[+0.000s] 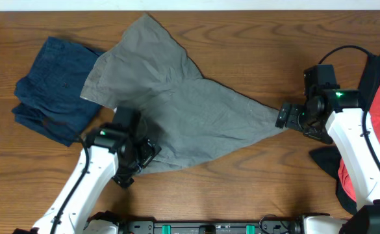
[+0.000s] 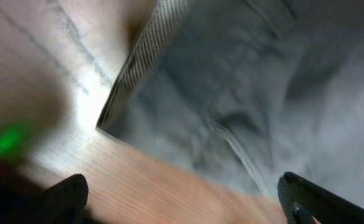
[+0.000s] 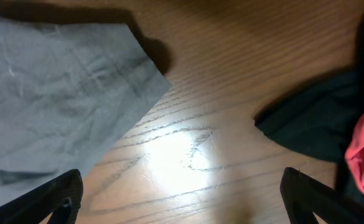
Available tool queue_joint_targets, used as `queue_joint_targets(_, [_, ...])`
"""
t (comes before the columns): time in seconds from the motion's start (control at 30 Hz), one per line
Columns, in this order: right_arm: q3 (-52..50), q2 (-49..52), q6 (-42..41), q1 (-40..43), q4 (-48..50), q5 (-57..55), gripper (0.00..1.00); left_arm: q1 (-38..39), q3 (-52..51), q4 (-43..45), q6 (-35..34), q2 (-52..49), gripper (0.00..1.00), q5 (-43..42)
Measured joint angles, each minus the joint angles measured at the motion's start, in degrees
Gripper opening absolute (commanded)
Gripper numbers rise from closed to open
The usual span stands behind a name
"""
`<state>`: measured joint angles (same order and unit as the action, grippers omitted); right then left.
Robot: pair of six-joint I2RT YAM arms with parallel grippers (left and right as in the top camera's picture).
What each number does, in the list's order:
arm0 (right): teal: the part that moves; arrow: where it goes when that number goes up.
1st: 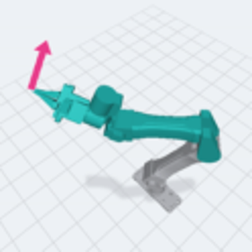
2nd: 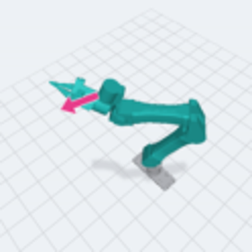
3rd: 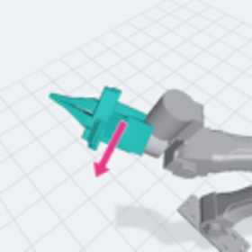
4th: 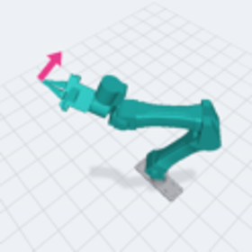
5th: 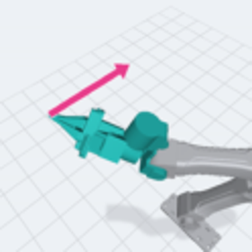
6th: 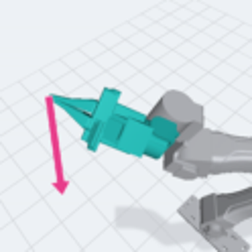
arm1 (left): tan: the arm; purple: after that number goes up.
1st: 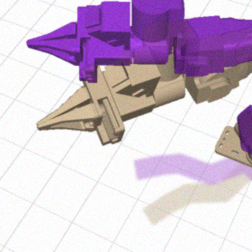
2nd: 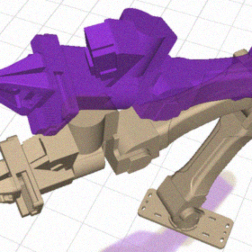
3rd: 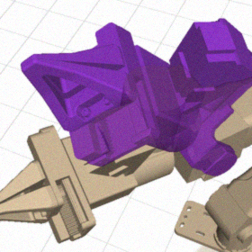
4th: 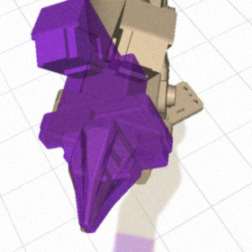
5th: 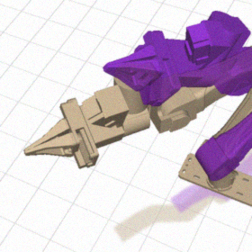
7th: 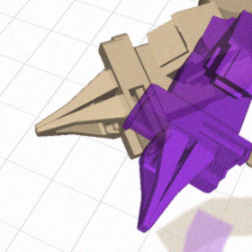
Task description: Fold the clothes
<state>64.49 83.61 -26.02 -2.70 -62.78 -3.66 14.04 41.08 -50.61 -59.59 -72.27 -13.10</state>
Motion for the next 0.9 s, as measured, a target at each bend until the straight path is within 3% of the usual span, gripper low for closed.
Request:
queue_joint_targets(0.13, [0.00,0.00,-3.82,0.02,-0.22,0.13,0.99,0.35,-5.25,5.90,-2.97,-0.11,1.00,0.31])
queue_joint_targets(0.23, [0.00,0.00,-6.75,0.00,-0.22,0.52,0.99,0.37,-8.66,9.68,-4.87,-0.39,0.95,0.90])
queue_joint_targets(0.33, [0.00,0.00,-9.60,0.00,-0.22,1.36,0.99,0.39,-10.80,12.66,-6.14,-0.39,0.74,2.80])
queue_joint_targets(0.5, [-0.02,0.00,-11.85,0.02,-0.22,2.21,0.99,0.44,-11.02,15.82,-6.84,-0.39,0.25,8.37])
queue_joint_targets(0.53, [-0.09,0.00,-12.04,0.00,-0.20,2.25,0.99,0.44,-11.02,16.48,-6.84,-0.39,0.21,9.20])
queue_joint_targets(0.63, [-0.83,0.00,-12.55,0.00,-0.15,2.47,0.99,0.44,-11.02,17.31,-6.56,-0.39,0.19,10.88])
queue_joint_targets(0.77, [-3.23,0.00,-12.76,0.00,1.25,2.62,0.99,0.44,-10.97,16.79,-5.62,-0.24,0.08,12.00])
queue_joint_targets(0.9, [-7.48,0.00,-13.05,0.00,3.87,3.76,0.99,0.44,-10.60,12.79,-4.50,1.66,0.07,12.39])
